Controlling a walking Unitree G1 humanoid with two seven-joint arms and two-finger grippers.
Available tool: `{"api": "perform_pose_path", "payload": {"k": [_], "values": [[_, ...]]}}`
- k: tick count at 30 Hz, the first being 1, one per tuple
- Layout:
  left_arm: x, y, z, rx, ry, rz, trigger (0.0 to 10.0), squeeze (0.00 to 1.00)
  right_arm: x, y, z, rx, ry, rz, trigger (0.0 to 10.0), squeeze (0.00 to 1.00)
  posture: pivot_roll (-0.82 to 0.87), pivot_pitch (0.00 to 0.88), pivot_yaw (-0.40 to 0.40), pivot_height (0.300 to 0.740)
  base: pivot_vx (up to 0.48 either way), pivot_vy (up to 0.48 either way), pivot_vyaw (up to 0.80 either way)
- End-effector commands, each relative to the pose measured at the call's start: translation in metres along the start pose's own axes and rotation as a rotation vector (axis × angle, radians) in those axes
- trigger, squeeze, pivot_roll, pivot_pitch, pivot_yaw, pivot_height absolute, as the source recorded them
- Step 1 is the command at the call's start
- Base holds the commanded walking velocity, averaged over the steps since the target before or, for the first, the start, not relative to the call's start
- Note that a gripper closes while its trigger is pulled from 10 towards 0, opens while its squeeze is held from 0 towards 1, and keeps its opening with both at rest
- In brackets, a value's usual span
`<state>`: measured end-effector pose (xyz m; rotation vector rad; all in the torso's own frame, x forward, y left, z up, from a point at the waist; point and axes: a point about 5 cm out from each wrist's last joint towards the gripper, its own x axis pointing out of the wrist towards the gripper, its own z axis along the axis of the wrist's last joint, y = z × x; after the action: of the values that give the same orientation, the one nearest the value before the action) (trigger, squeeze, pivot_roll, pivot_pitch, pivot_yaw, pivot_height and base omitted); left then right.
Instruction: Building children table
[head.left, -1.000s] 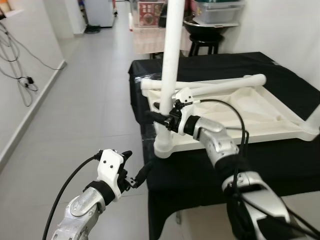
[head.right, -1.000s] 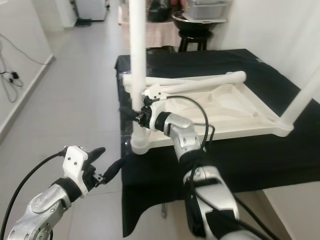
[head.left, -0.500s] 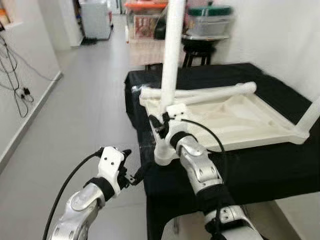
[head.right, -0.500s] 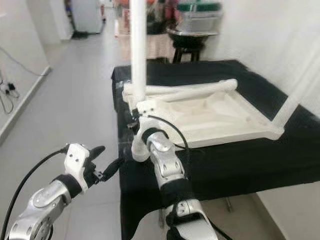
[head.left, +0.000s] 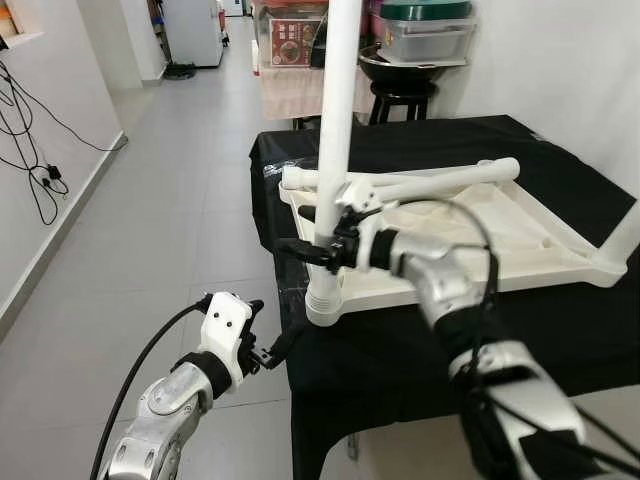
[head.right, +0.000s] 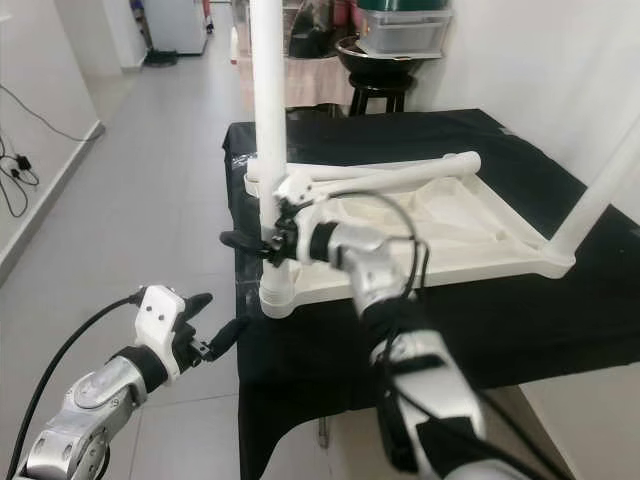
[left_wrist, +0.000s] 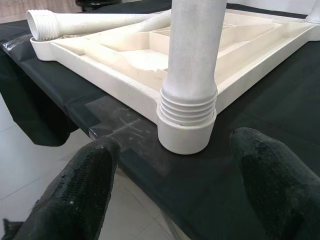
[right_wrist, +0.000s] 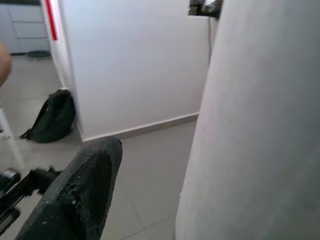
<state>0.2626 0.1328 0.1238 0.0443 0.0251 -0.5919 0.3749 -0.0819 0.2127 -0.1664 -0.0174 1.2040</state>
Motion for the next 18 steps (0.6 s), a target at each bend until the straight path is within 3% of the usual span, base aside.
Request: {"api": "perform_pose_path", "payload": {"k": [1, 4, 5, 7, 8, 14, 16, 18], "values": [[0.001, -0.001, -0.002, 0.008, 0.005, 0.001, 10.0, 0.00, 0.008, 0.008, -0.005, 0.002, 0.030, 0.090, 10.0, 0.00, 0.06, 0.000, -0.039, 0.740, 0.000, 0.000, 0.00], [0.001, -0.002, -0.003, 0.005, 0.005, 0.005, 10.0, 0.00, 0.010, 0.002, 0.000, 0.045, 0.031, 0.094, 10.0, 0.00, 0.07, 0.000, -0.042, 0.740, 0.000, 0.000, 0.00], [0.001, -0.002, -0.003, 0.003, 0.005, 0.004, 10.0, 0.00, 0.010, 0.001, -0.001, 0.060, 0.035, 0.089, 4.5, 0.00, 0.07, 0.000, -0.042, 0.740, 0.000, 0.000, 0.00], [0.002, -0.002, -0.003, 0.002, 0.004, 0.004, 10.0, 0.00, 0.009, -0.001, -0.001, 0.066, 0.038, 0.096, 4.5, 0.00, 0.07, 0.000, -0.042, 0.740, 0.000, 0.000, 0.00], [0.002, -0.002, -0.003, 0.001, 0.003, 0.003, 10.0, 0.00, 0.008, -0.001, -0.002, 0.077, 0.035, 0.103, 0.0, 0.00, 0.07, 0.000, -0.041, 0.740, 0.000, 0.000, 0.00], [0.001, -0.003, -0.002, -0.003, 0.000, 0.004, 10.0, 0.00, 0.001, -0.003, -0.009, 0.086, 0.023, 0.070, 0.0, 0.00, 0.06, 0.000, -0.037, 0.740, 0.000, 0.000, 0.00], [0.001, -0.003, -0.002, -0.004, -0.001, 0.003, 10.0, 0.00, -0.004, -0.005, -0.015, 0.073, 0.031, 0.025, 0.0, 0.00, 0.06, 0.000, -0.037, 0.740, 0.000, 0.000, 0.00], [0.001, -0.003, -0.001, -0.006, -0.004, 0.000, 10.0, 0.00, -0.009, -0.007, -0.026, 0.099, 0.038, -0.120, 0.0, 0.00, 0.05, 0.000, -0.038, 0.740, 0.000, 0.000, 0.00]]}}
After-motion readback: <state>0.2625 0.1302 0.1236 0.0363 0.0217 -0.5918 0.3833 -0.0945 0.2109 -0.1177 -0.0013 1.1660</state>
